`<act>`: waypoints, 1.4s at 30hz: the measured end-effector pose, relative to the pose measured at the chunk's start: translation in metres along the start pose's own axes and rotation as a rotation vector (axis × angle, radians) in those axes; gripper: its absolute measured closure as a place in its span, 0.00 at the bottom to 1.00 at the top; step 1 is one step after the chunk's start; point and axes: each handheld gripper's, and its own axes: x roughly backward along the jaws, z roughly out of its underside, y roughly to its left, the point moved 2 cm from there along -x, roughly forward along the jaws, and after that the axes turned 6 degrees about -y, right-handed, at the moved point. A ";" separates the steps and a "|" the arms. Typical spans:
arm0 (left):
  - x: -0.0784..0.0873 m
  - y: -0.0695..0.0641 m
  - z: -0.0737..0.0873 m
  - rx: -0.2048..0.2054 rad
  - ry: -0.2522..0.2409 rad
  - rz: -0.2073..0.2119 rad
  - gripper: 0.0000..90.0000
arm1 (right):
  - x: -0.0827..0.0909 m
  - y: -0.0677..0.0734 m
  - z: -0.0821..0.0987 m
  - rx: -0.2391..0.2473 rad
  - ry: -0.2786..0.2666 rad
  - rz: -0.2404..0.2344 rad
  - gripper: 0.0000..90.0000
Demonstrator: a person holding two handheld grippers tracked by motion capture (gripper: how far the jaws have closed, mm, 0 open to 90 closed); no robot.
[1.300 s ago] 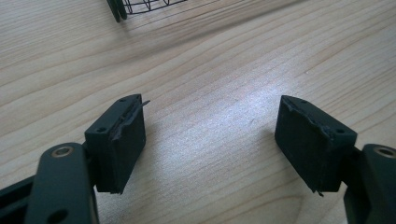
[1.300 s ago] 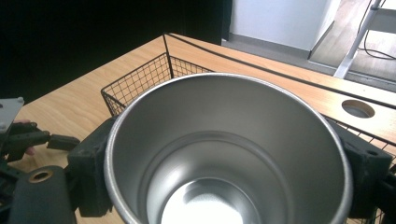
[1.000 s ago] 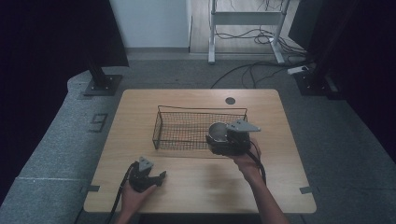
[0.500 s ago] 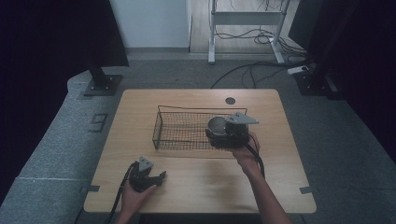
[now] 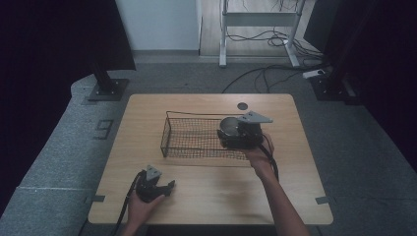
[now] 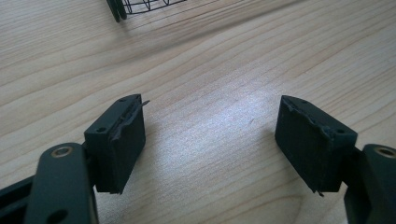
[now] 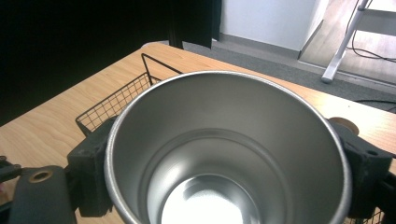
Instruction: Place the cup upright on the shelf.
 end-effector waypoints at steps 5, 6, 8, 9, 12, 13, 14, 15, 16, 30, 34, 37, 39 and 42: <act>0.000 0.000 0.000 0.000 0.000 0.000 0.27 | -0.005 -0.004 -0.001 0.002 0.014 0.009 0.15; 0.000 0.000 0.000 0.000 0.000 0.000 0.27 | -0.006 -0.005 -0.001 0.000 0.015 0.010 0.15; 0.000 0.000 0.000 0.000 0.001 0.001 0.27 | -0.008 -0.008 -0.001 -0.003 0.020 0.016 0.15; 0.000 0.000 0.000 0.001 0.001 0.001 0.27 | -0.008 -0.008 -0.001 -0.003 0.020 0.016 0.15; 0.000 0.000 0.000 0.000 0.000 0.000 0.27 | -0.013 -0.013 0.001 -0.009 0.034 0.027 0.15; 0.000 0.000 0.000 0.001 0.000 0.000 0.27 | -0.014 -0.015 0.001 -0.011 0.036 0.031 0.15; 0.000 0.000 0.000 0.001 0.000 0.000 0.27 | -0.014 -0.015 0.001 -0.011 0.036 0.031 0.15; 0.000 0.000 0.000 0.000 0.000 0.000 0.27 | -0.017 -0.017 0.002 -0.016 0.042 0.035 0.15; 0.000 0.000 0.000 0.001 0.000 0.000 0.27 | -0.018 -0.018 0.003 -0.019 0.045 0.038 0.15; 0.000 0.000 0.000 0.002 -0.001 0.001 0.27 | -0.040 -0.037 0.012 -0.047 0.098 0.093 0.15; 0.000 0.000 0.000 0.002 0.000 0.000 0.27 | -0.045 -0.041 0.014 -0.052 0.108 0.103 0.15; 0.000 0.000 0.000 0.002 0.000 0.000 0.27 | -0.048 -0.043 0.016 -0.057 0.119 0.109 0.15; 0.000 0.000 0.000 0.001 0.000 0.000 0.27 | -0.051 -0.046 0.018 -0.065 0.125 0.113 0.15; 0.000 0.000 0.000 0.002 -0.001 0.000 0.27 | -0.053 -0.048 0.020 -0.071 0.132 0.117 0.15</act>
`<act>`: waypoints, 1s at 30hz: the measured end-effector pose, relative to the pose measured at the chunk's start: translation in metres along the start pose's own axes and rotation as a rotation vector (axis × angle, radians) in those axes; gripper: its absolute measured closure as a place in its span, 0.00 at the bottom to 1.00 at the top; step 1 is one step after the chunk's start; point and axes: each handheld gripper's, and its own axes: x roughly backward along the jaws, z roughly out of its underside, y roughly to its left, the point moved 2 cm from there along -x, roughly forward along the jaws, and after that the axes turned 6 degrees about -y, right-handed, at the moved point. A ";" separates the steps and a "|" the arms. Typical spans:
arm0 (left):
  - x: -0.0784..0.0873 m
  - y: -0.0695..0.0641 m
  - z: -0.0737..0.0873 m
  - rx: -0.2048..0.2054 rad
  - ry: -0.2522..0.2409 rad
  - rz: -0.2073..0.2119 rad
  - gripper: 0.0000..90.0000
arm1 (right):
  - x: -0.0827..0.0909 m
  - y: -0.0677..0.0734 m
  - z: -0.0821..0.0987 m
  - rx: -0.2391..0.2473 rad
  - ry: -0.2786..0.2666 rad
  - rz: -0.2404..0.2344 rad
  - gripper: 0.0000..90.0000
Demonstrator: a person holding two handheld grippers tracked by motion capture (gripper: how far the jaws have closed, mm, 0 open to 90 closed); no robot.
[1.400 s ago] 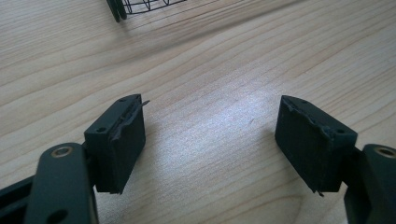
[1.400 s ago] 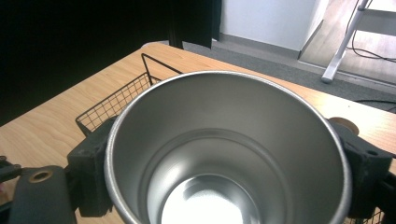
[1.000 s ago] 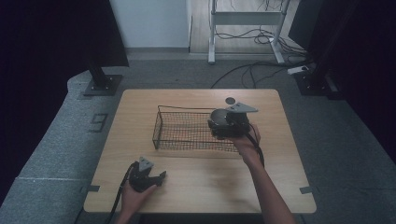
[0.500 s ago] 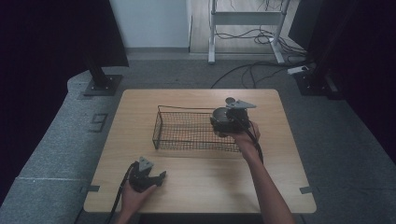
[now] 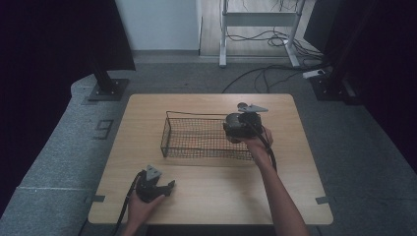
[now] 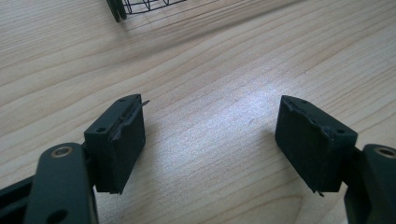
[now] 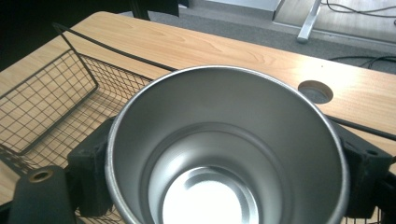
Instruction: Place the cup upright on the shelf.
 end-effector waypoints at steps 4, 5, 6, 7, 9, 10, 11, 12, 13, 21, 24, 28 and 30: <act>0.000 0.000 0.000 0.000 0.000 0.000 0.27 | -0.006 -0.002 0.005 -0.003 0.011 0.006 0.15; 0.000 0.000 0.000 0.000 0.000 0.000 0.27 | -0.008 -0.003 0.007 -0.003 0.015 0.008 0.15; 0.000 0.000 0.000 0.000 0.000 0.000 0.27 | -0.009 -0.003 0.008 -0.007 0.020 0.009 0.15; 0.000 0.000 0.000 0.000 0.000 0.000 0.27 | -0.011 -0.004 0.010 -0.011 0.023 0.012 0.15; 0.000 0.000 0.000 0.000 0.001 0.001 0.27 | -0.014 -0.005 0.013 -0.019 0.030 0.016 0.15; 0.000 0.000 0.000 0.000 0.001 0.001 0.27 | -0.015 -0.006 0.015 -0.024 0.033 0.016 0.15; 0.000 0.000 0.000 0.000 0.001 0.001 0.27 | -0.016 -0.006 0.016 -0.026 0.037 0.015 0.15; 0.000 0.000 0.000 0.000 0.001 0.001 0.27 | -0.017 -0.007 0.018 -0.028 0.041 0.015 0.15; 0.000 0.000 0.000 0.000 0.000 0.001 0.27 | -0.019 -0.007 0.018 -0.031 0.042 0.016 0.15; 0.000 0.000 0.000 0.000 0.001 0.001 0.27 | -0.025 -0.010 0.023 -0.040 0.066 0.022 0.15; 0.000 0.000 0.000 0.000 0.000 0.000 0.27 | -0.029 -0.011 0.027 -0.038 0.079 0.031 0.15; 0.000 0.000 0.000 0.000 0.000 0.000 0.27 | -0.032 -0.015 0.032 -0.048 0.097 0.047 0.15; 0.000 0.000 0.000 0.000 0.001 0.000 0.27 | -0.033 -0.016 0.034 -0.053 0.101 0.051 0.15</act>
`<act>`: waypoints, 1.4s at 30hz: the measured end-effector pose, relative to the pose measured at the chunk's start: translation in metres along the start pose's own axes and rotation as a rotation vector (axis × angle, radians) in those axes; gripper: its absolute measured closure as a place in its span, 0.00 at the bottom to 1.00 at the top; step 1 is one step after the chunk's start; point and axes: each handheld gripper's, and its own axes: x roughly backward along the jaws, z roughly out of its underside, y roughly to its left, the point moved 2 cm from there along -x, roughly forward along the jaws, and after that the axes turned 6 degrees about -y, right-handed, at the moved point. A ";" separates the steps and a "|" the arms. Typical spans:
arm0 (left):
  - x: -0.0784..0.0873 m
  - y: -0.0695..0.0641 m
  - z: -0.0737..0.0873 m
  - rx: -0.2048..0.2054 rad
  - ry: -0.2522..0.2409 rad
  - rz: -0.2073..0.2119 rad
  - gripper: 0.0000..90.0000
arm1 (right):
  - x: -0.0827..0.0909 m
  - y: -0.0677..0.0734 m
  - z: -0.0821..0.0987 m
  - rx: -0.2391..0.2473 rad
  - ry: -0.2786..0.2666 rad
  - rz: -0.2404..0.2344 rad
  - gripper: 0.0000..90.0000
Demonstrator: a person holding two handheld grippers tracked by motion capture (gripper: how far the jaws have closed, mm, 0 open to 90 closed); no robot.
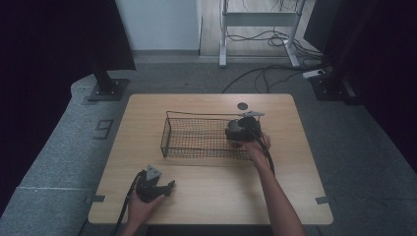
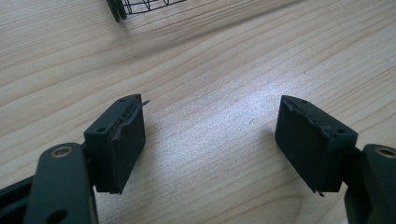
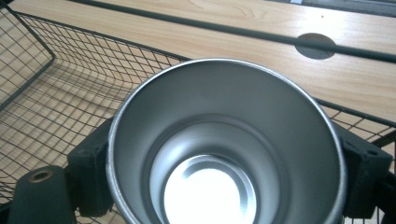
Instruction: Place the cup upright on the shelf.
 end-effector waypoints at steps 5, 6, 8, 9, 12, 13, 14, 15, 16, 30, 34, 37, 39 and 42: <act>0.000 0.000 0.000 0.000 0.000 0.000 0.27 | -0.002 -0.003 0.004 0.001 0.009 0.015 0.15; 0.000 0.000 0.000 0.000 0.000 0.000 0.27 | -0.003 -0.004 0.005 0.002 0.014 0.014 0.15; 0.000 0.000 0.000 0.000 0.000 0.000 0.27 | -0.004 -0.004 0.007 -0.004 0.022 0.014 0.15; 0.000 0.000 0.000 0.000 0.000 0.001 0.27 | -0.005 -0.004 0.007 -0.003 0.028 0.016 0.15; 0.000 0.000 0.000 0.000 0.000 0.000 0.27 | -0.008 -0.003 0.009 0.004 0.041 0.021 0.15; 0.000 0.000 0.000 0.000 0.000 0.000 0.27 | -0.009 -0.002 0.009 0.015 0.049 0.027 0.15; 0.000 0.000 0.000 0.000 0.000 0.001 0.27 | -0.010 -0.001 0.010 0.021 0.055 0.029 0.15; 0.000 0.000 0.000 0.000 0.000 0.000 0.27 | -0.011 -0.001 0.010 0.026 0.058 0.031 0.15; 0.000 0.000 0.000 0.000 0.000 0.000 0.27 | -0.011 -0.001 0.010 0.026 0.058 0.031 0.15; 0.000 0.000 0.000 0.000 0.000 0.001 0.27 | -0.018 0.000 0.016 0.041 0.123 0.051 0.15; 0.000 0.000 0.000 0.000 0.000 0.001 0.27 | -0.019 0.000 0.016 0.045 0.139 0.041 0.15; 0.000 0.000 0.000 0.000 0.000 0.001 0.27 | -0.019 0.000 0.017 0.045 0.143 0.033 0.15; 0.000 0.000 0.000 0.000 0.001 0.002 0.27 | -0.019 0.000 0.017 0.046 0.146 0.030 0.15; 0.000 0.000 0.000 0.000 0.000 0.001 0.27 | -0.019 -0.002 0.017 0.042 0.149 0.031 0.14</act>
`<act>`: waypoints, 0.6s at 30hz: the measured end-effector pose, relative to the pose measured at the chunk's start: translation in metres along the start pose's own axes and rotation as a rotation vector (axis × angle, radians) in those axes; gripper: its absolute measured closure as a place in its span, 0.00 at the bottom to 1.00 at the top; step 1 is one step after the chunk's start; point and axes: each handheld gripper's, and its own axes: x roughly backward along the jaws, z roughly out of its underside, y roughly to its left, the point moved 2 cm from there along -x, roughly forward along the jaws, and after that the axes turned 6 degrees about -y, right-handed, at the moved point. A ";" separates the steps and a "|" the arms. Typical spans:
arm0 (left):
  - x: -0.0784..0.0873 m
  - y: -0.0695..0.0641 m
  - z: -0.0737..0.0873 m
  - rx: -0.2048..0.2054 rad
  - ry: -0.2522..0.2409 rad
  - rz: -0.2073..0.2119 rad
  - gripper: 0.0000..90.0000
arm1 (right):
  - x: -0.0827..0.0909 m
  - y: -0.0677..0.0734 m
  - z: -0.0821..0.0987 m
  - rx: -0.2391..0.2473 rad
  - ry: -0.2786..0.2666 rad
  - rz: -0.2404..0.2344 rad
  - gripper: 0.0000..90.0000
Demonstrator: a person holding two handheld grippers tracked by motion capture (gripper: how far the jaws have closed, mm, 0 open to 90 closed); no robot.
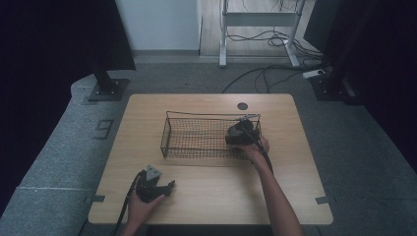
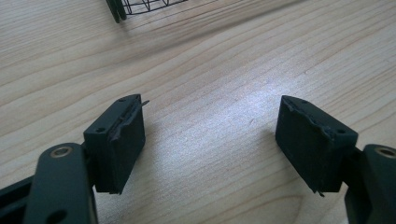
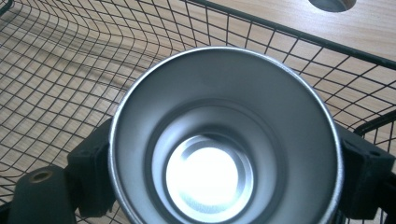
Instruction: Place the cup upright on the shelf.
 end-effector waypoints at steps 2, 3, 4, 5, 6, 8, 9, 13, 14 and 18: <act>0.000 0.000 0.000 0.000 0.000 0.000 0.27 | 0.000 0.000 0.000 0.003 0.002 0.005 0.14; 0.000 0.000 0.000 0.000 0.000 0.000 0.27 | 0.000 0.000 0.000 0.000 0.002 0.006 0.14; 0.000 0.000 0.000 0.000 0.001 0.001 0.27 | 0.001 0.000 0.000 0.003 0.003 0.012 0.14; 0.000 0.000 0.000 0.000 0.001 0.001 0.27 | 0.001 0.001 0.000 0.008 0.004 0.019 0.14; 0.000 0.000 0.000 0.000 0.000 0.000 0.27 | 0.001 0.001 0.000 0.012 0.003 0.024 0.14; 0.000 0.000 0.000 0.000 0.000 0.000 0.27 | 0.001 0.002 0.000 0.016 0.001 0.028 0.13; 0.000 0.000 0.000 0.000 0.000 0.000 0.27 | 0.001 0.002 0.000 0.020 -0.002 0.033 0.13; 0.000 0.000 0.000 0.000 0.000 0.001 0.27 | 0.006 0.005 -0.001 0.024 -0.034 0.017 0.10; 0.000 0.000 0.000 0.000 0.000 0.001 0.27 | 0.006 0.005 -0.001 0.024 -0.034 0.017 0.10; 0.000 0.000 0.000 0.000 0.000 0.000 0.27 | 0.014 0.005 -0.005 0.017 -0.082 0.018 0.09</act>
